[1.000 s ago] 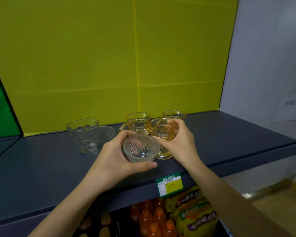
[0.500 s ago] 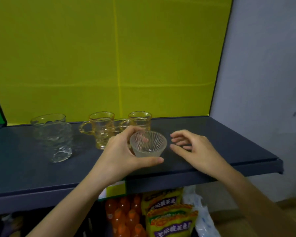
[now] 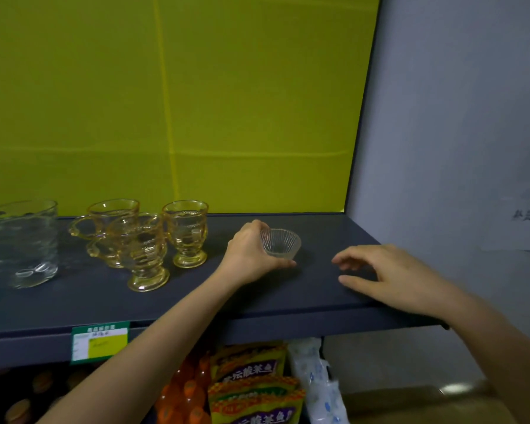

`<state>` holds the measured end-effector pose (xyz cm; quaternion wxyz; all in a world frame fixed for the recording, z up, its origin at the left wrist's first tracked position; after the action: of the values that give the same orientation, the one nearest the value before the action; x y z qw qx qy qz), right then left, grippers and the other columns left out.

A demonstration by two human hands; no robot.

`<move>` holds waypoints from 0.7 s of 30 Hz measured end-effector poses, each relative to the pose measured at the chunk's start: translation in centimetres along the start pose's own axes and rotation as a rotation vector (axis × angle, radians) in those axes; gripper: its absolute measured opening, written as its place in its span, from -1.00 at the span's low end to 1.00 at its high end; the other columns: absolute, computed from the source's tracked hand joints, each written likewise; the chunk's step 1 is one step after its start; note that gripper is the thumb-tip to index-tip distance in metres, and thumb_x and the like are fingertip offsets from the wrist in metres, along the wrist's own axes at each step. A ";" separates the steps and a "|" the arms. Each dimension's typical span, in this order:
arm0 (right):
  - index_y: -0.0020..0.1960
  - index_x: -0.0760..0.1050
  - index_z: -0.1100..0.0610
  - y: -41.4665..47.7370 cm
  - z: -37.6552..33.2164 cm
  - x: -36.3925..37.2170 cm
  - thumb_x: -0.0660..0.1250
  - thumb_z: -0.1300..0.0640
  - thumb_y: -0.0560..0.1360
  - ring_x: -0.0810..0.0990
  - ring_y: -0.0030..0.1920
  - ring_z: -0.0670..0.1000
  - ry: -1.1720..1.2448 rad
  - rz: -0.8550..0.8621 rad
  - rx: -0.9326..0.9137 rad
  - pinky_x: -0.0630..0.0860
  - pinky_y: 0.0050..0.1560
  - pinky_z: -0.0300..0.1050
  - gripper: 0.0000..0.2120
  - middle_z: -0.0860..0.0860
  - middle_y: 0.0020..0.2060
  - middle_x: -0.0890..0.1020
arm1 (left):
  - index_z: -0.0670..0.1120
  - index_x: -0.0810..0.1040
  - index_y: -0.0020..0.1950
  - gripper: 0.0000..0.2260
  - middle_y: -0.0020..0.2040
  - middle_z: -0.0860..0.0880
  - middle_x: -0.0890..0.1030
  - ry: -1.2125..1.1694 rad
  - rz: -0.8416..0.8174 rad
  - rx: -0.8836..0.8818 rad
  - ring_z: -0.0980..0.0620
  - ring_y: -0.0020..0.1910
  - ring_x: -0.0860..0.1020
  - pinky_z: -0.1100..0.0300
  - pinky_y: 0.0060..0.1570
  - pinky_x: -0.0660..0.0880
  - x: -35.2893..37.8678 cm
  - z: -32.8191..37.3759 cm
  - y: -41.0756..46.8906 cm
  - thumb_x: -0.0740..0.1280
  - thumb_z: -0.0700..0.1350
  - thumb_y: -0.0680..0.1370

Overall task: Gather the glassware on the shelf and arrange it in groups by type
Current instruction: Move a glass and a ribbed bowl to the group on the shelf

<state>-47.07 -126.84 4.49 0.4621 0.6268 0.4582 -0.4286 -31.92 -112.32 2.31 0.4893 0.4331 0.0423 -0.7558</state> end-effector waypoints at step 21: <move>0.21 0.41 -0.20 3.3 -8.2 1.0 0.21 -0.19 0.48 0.48 0.13 -0.25 -0.004 0.044 -0.354 0.46 0.05 -0.21 -0.68 -0.29 0.13 0.54 | 0.04 0.47 0.08 -0.59 -0.02 0.12 0.58 0.493 0.193 0.204 0.04 -0.03 0.55 0.13 -0.16 0.44 -8.4 -0.8 -8.7 0.21 0.30 0.42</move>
<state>-42.70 -119.17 5.79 0.5754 0.5445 0.5119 -0.3324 -36.99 -101.51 4.51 0.4879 0.6528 0.0422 -0.5779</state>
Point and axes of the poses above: each hand's wrist, its own y-axis towards the middle knuckle, its own x-axis out of the palm, z = x × y, the point moved 4 cm from there along y, towards the middle knuckle
